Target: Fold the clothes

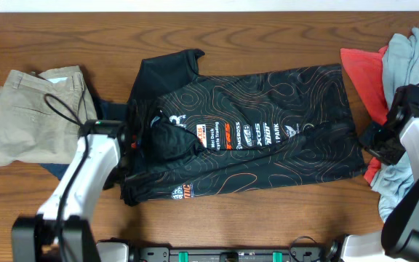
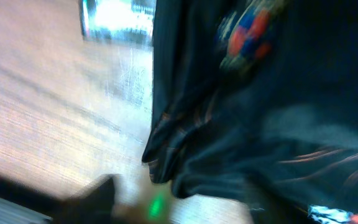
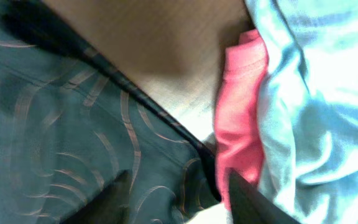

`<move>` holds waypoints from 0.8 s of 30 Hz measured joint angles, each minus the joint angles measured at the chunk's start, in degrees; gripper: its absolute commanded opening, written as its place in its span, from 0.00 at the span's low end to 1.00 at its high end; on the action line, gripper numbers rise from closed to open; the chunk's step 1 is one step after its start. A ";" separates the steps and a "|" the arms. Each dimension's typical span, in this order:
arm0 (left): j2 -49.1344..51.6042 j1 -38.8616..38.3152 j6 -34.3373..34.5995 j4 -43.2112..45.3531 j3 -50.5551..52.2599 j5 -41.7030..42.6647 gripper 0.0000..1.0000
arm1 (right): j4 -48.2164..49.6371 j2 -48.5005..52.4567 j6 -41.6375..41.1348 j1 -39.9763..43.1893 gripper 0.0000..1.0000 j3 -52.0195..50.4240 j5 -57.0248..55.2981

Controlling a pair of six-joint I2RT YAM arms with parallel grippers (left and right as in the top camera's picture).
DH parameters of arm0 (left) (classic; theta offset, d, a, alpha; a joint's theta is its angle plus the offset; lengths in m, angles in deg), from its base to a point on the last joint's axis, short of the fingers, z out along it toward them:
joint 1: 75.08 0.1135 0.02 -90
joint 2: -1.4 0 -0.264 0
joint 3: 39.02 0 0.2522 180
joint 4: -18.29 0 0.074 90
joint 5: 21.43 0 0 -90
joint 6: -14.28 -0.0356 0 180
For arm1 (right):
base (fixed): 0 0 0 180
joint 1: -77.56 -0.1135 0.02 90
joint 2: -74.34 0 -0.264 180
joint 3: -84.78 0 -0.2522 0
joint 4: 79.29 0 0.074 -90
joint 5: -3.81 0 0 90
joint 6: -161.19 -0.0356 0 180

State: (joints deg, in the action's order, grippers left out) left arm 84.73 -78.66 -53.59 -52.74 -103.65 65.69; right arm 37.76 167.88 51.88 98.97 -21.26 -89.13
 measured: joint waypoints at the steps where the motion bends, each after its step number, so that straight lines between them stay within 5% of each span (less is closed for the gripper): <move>1: -1.31 0.00 -0.09 1.03 -0.13 -0.04 0.83 | 0.39 -0.70 0.04 0.00 0.61 0.00 0.52; 12: -3.67 -0.02 -4.00 22.56 -1.49 7.65 0.81 | 12.04 -6.64 6.23 -0.13 0.67 0.00 15.15; 24: 18.93 0.00 -14.71 38.36 -19.39 9.75 0.87 | 17.57 -6.73 12.20 -5.35 0.92 0.00 21.57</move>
State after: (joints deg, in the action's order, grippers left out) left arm 103.66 -78.66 -68.30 -14.39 -123.04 75.44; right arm 55.34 161.15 64.08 93.62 -21.26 -67.56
